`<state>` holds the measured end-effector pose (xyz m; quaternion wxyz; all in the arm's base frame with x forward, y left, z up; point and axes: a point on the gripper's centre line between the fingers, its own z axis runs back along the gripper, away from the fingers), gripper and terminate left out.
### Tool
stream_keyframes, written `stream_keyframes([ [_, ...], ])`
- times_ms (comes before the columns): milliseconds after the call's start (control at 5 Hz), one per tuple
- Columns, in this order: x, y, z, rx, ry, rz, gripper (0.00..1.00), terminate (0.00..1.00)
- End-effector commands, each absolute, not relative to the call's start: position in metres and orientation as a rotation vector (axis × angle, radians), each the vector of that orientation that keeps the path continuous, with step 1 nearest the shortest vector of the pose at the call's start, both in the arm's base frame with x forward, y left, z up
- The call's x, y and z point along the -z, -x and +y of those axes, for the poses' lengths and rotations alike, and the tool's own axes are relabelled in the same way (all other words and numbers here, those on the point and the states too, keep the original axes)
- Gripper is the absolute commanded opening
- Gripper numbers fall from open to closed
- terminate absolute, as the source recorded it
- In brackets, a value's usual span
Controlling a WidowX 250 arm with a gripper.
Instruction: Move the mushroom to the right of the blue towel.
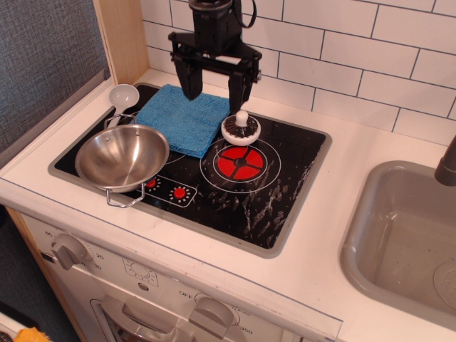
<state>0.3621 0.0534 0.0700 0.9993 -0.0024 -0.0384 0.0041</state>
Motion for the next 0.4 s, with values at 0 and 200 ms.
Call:
stream_keyframes([
  [0, -0.0932, -0.3572, 0.0587, -0.001, -0.034, -0.147, 1.0, 0.0],
  [200, -0.0932, -0.3572, 0.0587, -0.001, -0.034, -0.147, 1.0, 1.0],
])
